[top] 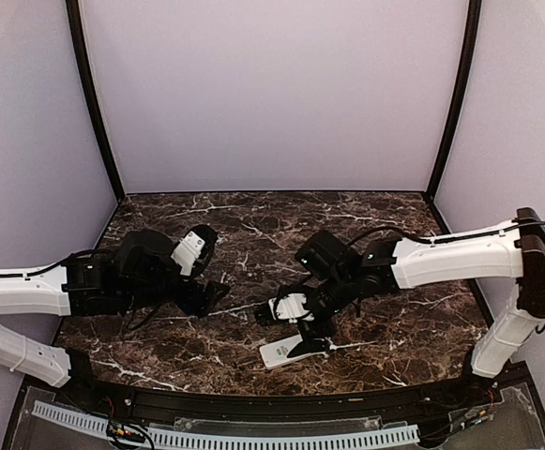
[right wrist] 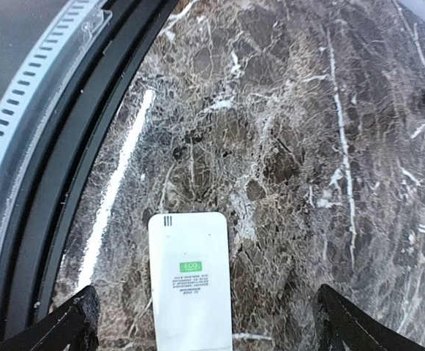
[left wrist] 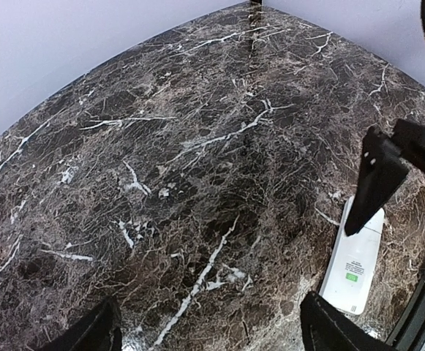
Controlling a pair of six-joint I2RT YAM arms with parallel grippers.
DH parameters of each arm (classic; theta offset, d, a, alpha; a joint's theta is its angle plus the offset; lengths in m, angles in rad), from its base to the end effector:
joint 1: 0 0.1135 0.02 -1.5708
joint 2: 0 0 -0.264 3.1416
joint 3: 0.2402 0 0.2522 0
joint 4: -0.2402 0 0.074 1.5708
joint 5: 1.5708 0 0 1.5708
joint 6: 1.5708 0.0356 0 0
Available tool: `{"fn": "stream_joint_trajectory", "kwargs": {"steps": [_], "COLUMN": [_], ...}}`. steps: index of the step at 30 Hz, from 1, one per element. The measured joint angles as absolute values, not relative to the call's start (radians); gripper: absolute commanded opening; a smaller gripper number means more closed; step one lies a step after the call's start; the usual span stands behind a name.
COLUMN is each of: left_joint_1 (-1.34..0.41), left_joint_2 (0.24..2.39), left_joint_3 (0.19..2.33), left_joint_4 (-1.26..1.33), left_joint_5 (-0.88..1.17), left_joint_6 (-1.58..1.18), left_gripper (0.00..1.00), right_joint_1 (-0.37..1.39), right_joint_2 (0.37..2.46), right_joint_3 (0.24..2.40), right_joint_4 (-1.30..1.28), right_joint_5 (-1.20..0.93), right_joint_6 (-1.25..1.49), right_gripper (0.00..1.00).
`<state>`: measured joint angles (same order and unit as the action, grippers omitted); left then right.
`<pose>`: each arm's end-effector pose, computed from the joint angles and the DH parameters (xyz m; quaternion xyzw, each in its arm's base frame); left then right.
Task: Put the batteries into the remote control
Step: Pick up the remote control from the center of the board.
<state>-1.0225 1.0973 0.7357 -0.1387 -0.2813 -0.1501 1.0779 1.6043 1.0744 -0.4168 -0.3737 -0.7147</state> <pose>0.1361 -0.2039 0.2660 0.2950 0.8021 -0.1790 0.4874 0.1462 0.2996 0.2184 -0.7660 0.5395 0.2284 0.2648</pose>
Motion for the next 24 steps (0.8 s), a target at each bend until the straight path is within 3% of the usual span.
{"fn": "stream_joint_trajectory", "kwargs": {"steps": [14,24], "left_joint_1": [-1.018,-1.017], "left_joint_2": [1.029,1.021], "left_joint_3": [0.696,0.683], "left_joint_4": [-0.175,-0.176], "left_joint_5": [-0.301,-0.309], "left_joint_6": [-0.158,-0.158], "left_gripper": [0.84,0.84], "right_joint_1": [1.146,1.184], "right_joint_2": [1.949,1.981], "right_joint_3": [1.296,1.325], "right_joint_4": [-0.557,-0.611], "right_joint_5": [-0.282,-0.197], "right_joint_6": [-0.824,-0.787], "right_gripper": [0.9,0.77]}}
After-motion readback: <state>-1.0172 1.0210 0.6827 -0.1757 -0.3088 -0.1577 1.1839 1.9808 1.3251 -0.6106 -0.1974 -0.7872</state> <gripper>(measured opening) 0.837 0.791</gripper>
